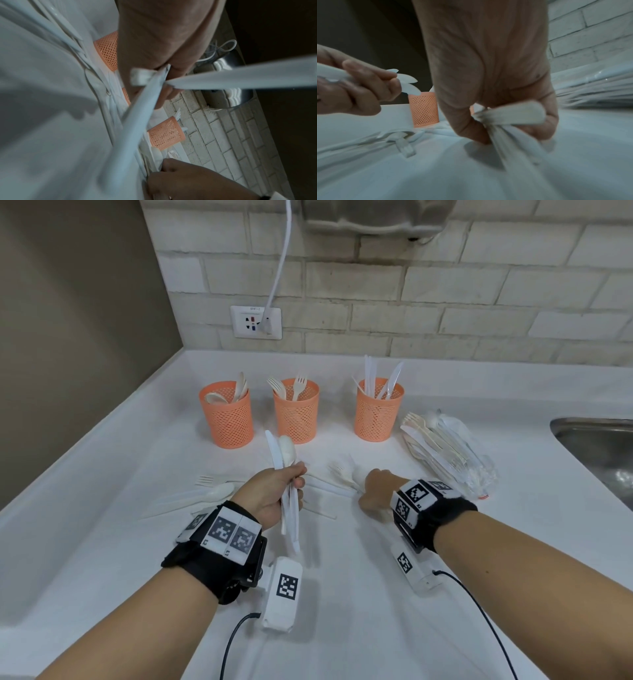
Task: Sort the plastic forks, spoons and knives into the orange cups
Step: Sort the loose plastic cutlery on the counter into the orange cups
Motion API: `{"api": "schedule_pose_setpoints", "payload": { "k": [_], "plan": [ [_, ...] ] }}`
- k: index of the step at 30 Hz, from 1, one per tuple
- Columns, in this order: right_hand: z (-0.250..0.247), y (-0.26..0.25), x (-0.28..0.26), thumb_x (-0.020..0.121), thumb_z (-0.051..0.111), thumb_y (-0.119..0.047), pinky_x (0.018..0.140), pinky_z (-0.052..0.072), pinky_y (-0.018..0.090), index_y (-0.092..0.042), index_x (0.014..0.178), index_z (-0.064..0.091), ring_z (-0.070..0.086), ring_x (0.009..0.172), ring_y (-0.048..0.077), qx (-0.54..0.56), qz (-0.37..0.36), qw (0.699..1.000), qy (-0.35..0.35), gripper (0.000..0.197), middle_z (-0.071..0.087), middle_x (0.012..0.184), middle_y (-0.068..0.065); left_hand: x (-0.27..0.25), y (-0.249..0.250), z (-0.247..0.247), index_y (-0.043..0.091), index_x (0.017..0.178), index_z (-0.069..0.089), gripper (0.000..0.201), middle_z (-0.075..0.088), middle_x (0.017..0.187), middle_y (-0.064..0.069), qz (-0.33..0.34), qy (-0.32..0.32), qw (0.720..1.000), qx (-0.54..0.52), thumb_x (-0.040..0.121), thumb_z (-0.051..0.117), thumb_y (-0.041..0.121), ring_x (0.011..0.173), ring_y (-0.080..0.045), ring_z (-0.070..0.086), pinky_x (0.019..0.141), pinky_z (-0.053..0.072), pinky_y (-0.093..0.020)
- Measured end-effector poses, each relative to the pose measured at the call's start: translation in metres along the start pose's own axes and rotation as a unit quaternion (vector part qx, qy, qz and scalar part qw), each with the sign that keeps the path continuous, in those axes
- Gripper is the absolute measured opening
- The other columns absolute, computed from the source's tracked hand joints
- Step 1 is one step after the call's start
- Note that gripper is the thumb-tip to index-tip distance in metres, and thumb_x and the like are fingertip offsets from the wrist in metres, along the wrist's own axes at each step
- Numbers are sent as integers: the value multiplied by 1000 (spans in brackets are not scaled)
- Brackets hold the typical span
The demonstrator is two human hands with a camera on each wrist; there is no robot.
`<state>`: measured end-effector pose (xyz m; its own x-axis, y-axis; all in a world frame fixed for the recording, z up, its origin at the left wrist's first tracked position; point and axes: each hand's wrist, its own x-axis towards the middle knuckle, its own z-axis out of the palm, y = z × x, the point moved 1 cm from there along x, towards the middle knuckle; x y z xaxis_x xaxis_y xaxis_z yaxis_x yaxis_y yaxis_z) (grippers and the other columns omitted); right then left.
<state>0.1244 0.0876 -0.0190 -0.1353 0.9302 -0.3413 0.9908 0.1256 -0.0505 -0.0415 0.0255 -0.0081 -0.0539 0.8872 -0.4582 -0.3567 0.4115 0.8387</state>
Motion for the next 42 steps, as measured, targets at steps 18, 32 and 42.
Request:
{"api": "schedule_pose_setpoints", "payload": {
  "k": [18, 32, 42],
  "plan": [
    [-32, -1, -9, 97, 34, -14, 65, 49, 35, -11, 84, 39, 56, 68, 23, 242, -130, 961, -2, 14, 51, 81, 7, 4, -2, 5, 13, 69, 46, 27, 38, 40, 5, 84, 104, 987, -88, 83, 67, 21, 33, -6, 39, 36, 38, -16],
    [-27, -108, -42, 90, 41, -22, 96, 41, 35, 1, 129, 36, 47, 115, 28, 261, -359, 894, -59, 46, 43, 125, 15, -2, 10, -23, 3, 119, 60, 50, 67, 106, -16, 137, 155, 968, -139, 83, 65, 36, 91, -23, 67, 67, 57, -29],
    [-56, -95, 36, 95, 45, -17, 61, 44, 26, -10, 64, 51, 55, 76, 22, 270, -296, 916, -18, 32, 62, 84, 10, -6, 23, -67, 11, 68, 54, 18, 56, 45, 3, 168, 221, 942, -188, 83, 64, 9, 39, -8, 54, 44, 47, -17]
  ]
}}
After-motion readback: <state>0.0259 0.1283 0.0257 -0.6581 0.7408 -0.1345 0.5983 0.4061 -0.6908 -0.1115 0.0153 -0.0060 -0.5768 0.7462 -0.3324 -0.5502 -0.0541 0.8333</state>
